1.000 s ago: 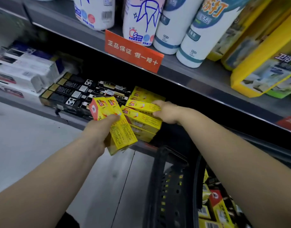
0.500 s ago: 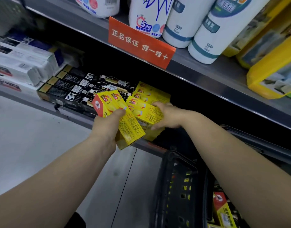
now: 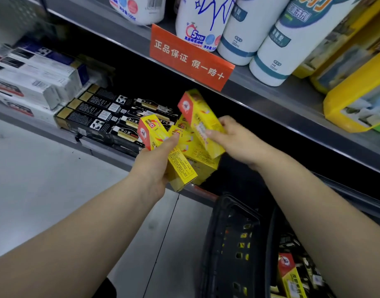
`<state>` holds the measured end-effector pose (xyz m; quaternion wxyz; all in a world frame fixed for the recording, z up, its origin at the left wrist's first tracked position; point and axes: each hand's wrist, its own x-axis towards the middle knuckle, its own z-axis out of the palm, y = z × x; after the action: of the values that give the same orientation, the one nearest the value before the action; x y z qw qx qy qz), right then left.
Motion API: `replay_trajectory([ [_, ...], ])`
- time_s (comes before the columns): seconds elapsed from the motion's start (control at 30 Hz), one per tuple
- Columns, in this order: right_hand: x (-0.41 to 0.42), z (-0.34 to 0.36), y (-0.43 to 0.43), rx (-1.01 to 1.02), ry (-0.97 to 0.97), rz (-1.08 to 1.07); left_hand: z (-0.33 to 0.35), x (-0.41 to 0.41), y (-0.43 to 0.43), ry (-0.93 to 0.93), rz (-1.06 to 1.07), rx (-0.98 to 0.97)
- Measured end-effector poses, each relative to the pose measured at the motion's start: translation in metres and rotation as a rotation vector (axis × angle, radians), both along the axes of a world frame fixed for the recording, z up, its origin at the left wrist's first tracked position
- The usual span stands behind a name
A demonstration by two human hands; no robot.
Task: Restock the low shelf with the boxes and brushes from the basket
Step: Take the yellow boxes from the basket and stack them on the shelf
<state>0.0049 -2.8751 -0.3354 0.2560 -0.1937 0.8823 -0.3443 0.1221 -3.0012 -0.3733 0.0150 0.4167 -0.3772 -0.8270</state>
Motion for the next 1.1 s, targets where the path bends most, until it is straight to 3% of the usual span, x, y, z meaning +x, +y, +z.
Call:
replay_trajectory([
  [0.1,-0.027,-0.003,0.005,0.351,0.298,0.063,-0.005,-0.003,0.002,-0.062,0.01,0.001],
  [0.17,-0.042,-0.01,0.005,0.474,0.321,0.091,-0.007,-0.005,0.004,-0.073,-0.003,0.011],
  [0.43,-0.048,-0.044,-0.005,0.417,0.027,0.221,-0.011,-0.014,0.01,-0.082,-0.05,0.024],
  [0.57,-0.045,-0.045,-0.007,0.445,0.026,0.235,-0.013,-0.017,0.011,-0.106,-0.042,0.022],
  [0.67,-0.038,-0.033,-0.009,0.52,0.172,0.225,-0.012,-0.018,0.012,-0.11,-0.025,-0.032],
  [0.73,-0.024,-0.018,-0.014,0.331,0.193,0.201,-0.009,-0.019,0.012,-0.094,0.005,-0.056],
  [0.8,-0.001,-0.003,-0.015,0.066,-0.06,0.164,-0.005,-0.019,0.012,-0.064,0.032,-0.061],
  [0.87,0.023,0.008,-0.011,-0.018,-0.304,0.183,0.001,-0.019,0.012,-0.018,0.022,-0.066],
  [0.97,0.039,0.012,-0.004,0.151,-0.085,0.284,0.009,-0.017,0.018,0.072,-0.048,-0.107],
  [1.1,0.023,0.014,0.007,0.141,0.133,0.101,0.014,-0.015,0.025,0.047,-0.129,-0.229],
])
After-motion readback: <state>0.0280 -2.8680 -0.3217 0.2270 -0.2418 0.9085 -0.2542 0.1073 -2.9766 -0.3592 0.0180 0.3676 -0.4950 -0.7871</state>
